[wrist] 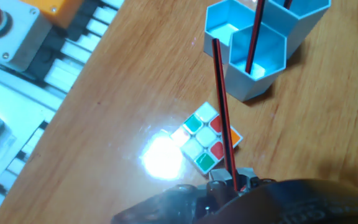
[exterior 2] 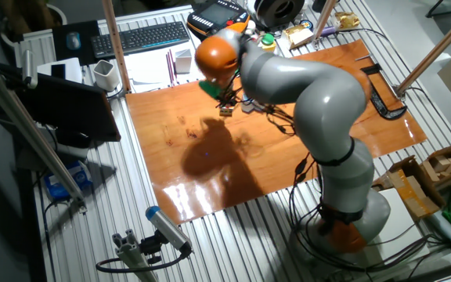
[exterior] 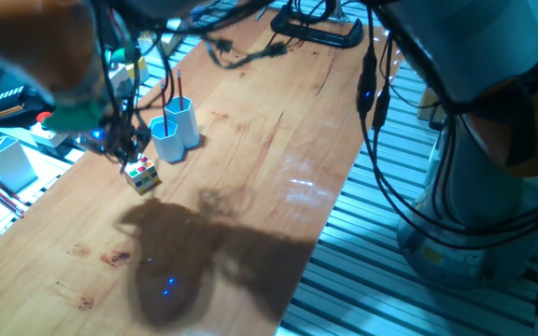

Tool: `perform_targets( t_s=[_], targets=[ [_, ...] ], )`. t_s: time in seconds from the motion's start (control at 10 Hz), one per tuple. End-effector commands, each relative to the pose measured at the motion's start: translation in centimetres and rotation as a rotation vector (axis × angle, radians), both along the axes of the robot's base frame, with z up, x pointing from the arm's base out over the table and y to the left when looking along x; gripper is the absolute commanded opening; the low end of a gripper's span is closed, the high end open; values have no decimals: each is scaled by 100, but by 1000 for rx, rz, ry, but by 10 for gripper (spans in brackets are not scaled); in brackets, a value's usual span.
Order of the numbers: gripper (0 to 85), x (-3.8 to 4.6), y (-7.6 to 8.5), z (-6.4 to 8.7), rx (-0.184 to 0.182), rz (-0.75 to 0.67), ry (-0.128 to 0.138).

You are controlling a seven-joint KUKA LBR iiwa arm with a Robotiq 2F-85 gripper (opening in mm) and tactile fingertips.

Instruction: Put the pen into the pen holder

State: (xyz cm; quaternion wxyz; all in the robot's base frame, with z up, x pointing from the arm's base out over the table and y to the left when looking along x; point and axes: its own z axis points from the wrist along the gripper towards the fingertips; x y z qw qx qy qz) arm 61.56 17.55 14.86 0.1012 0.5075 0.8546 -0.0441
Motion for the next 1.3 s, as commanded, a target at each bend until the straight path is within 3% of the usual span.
perform_targets(
  t_s=[0.0,0.3,0.6,1.0,1.2],
  targets=[
    [10,-5,-22,27,29,-1,18],
    [10,-38,-119,153,98,-17,43],
    [10,-113,-186,309,135,-30,56],
    [10,-115,-293,485,171,-54,73],
    [10,-156,-332,546,192,-66,77]
  ],
)
